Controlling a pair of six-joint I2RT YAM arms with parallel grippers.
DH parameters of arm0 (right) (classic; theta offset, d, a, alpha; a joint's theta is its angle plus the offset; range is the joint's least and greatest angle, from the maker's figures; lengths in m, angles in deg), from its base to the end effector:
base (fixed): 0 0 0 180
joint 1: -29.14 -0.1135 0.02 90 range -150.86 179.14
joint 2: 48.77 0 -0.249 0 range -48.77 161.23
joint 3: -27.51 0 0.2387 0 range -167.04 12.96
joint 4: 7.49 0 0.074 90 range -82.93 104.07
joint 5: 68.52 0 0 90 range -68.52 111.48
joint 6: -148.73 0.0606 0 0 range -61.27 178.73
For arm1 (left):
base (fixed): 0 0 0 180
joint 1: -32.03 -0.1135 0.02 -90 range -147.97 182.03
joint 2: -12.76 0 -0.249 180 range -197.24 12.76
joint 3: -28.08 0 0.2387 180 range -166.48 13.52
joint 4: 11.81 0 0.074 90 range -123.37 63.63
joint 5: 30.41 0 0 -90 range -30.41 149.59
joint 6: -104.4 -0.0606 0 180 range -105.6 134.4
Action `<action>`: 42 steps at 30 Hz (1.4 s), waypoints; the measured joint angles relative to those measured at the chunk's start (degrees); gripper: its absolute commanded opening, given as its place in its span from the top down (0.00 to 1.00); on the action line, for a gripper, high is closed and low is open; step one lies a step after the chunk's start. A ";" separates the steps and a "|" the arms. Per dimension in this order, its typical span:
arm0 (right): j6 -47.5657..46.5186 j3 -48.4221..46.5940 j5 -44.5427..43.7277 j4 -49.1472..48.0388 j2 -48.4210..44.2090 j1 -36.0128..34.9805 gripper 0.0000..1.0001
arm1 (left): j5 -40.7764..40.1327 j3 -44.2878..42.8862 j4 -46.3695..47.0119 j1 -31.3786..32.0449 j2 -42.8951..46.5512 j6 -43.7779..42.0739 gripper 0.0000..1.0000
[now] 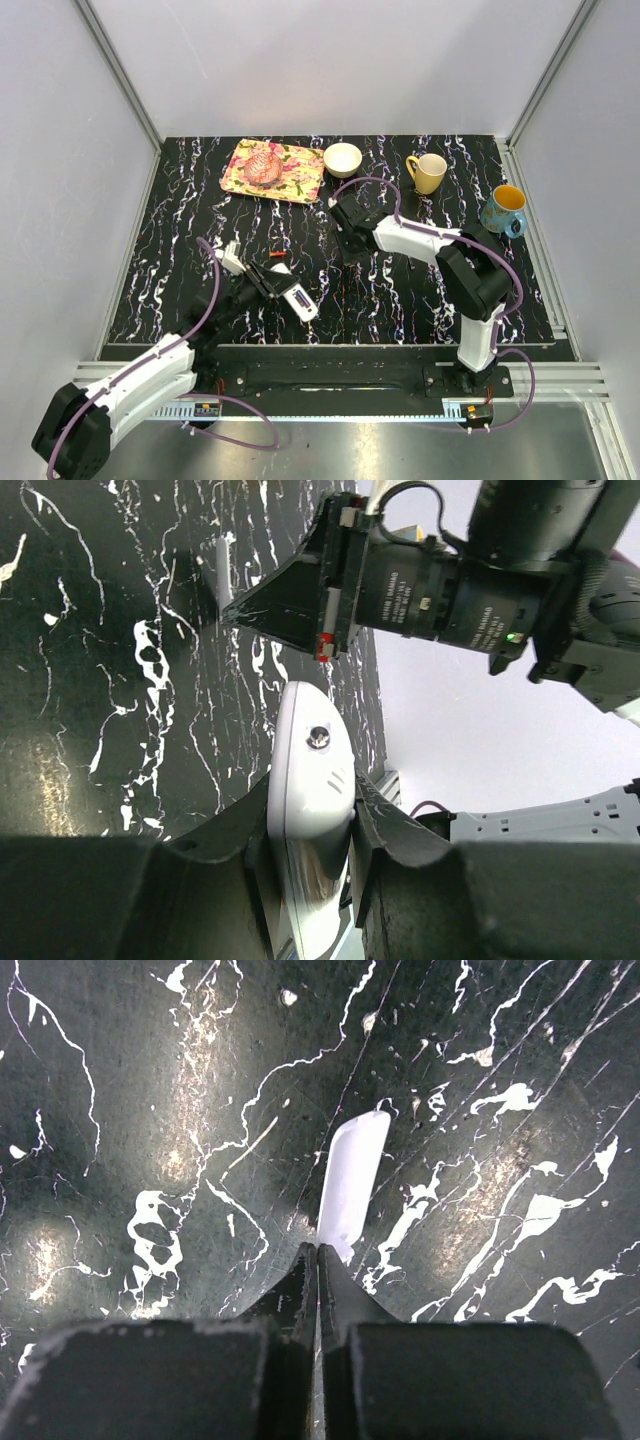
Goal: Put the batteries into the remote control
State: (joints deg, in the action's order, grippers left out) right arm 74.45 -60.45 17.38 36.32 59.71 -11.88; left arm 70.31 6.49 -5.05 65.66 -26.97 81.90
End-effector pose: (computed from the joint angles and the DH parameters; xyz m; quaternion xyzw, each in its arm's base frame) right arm 0.2901 0.2466 0.1448 -0.2056 0.9525 0.0748 0.2119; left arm 0.1488 -0.1125 0.1720 -0.1678 0.7542 -0.5331 0.3448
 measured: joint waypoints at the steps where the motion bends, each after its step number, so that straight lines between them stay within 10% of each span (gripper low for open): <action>1: 0.15 0.35 0.04 -0.37 0.00 0.00 1.00 | 0.00 0.00 -0.04 0.00 0.50 0.00 1.00; 9: 2.71 4.96 4.31 -5.68 -3.80 1.09 1.00 | -0.09 0.00 -0.72 0.00 4.17 -0.04 1.00; 24: 20.59 25.18 38.29 -35.74 -7.93 18.60 1.00 | -0.07 0.00 -0.42 0.00 3.39 0.00 1.00; 42: 23.12 27.78 38.56 -36.41 -6.47 20.79 0.90 | -0.04 0.00 2.19 0.00 0.94 0.28 1.00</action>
State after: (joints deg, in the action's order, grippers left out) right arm 97.58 -32.67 55.94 -0.09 53.24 8.91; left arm 70.27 6.49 -2.86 65.66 -26.03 82.19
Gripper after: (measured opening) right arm 0.079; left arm 0.300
